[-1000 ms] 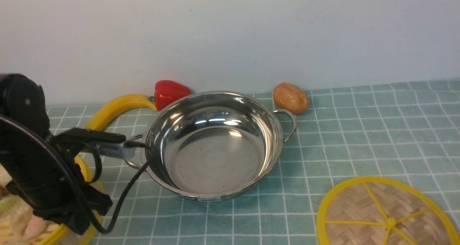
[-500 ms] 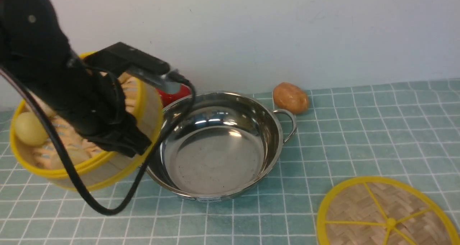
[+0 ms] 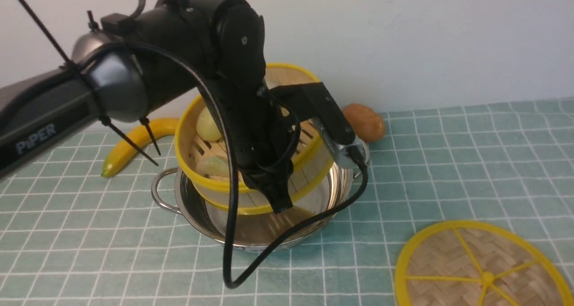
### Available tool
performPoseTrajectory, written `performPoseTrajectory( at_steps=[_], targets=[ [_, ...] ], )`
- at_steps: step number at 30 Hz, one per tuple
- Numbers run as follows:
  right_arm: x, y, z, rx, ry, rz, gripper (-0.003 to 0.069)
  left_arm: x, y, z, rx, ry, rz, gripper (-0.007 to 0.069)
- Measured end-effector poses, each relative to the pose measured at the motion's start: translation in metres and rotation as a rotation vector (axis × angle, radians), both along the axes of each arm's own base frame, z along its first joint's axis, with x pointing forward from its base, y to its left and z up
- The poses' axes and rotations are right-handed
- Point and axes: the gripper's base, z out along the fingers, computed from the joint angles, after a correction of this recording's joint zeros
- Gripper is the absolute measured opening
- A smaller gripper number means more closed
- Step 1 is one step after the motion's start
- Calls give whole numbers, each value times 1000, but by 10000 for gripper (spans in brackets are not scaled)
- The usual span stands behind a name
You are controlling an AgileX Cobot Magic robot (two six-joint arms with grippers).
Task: Place the steamer in the pot on the blue tablecloth, and put the lid on the steamer.
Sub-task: 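Place the bamboo steamer basket with dumplings into the steel pot with the left gripper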
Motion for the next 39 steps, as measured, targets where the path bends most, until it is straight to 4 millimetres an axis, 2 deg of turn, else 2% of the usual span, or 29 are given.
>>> performPoseTrajectory(
  at_steps=[9, 12, 15, 20, 31, 35, 37, 39],
  targets=[
    [0, 0, 0, 0, 0, 0, 240, 14, -6, -43, 87, 79, -42, 29],
    [0, 0, 0, 0, 0, 0, 240, 18, -8, -63, 118, 118, -43, 29],
    [0, 0, 0, 0, 0, 0, 240, 22, -10, -73, 120, 119, -40, 29],
    [0, 0, 0, 0, 0, 0, 240, 27, -13, -79, 105, 96, -28, 29],
    [0, 0, 0, 0, 0, 0, 240, 28, -14, -80, 96, 90, 19, 50],
    [0, 0, 0, 1, 0, 0, 240, 28, -14, -80, 93, 86, 35, 107],
    [0, 0, 0, 1, 0, 0, 240, 29, -14, -78, 87, 81, 54, 181],
    [0, 0, 0, 1, 0, 0, 240, 29, -14, -77, 83, 80, 60, 213]
  ],
)
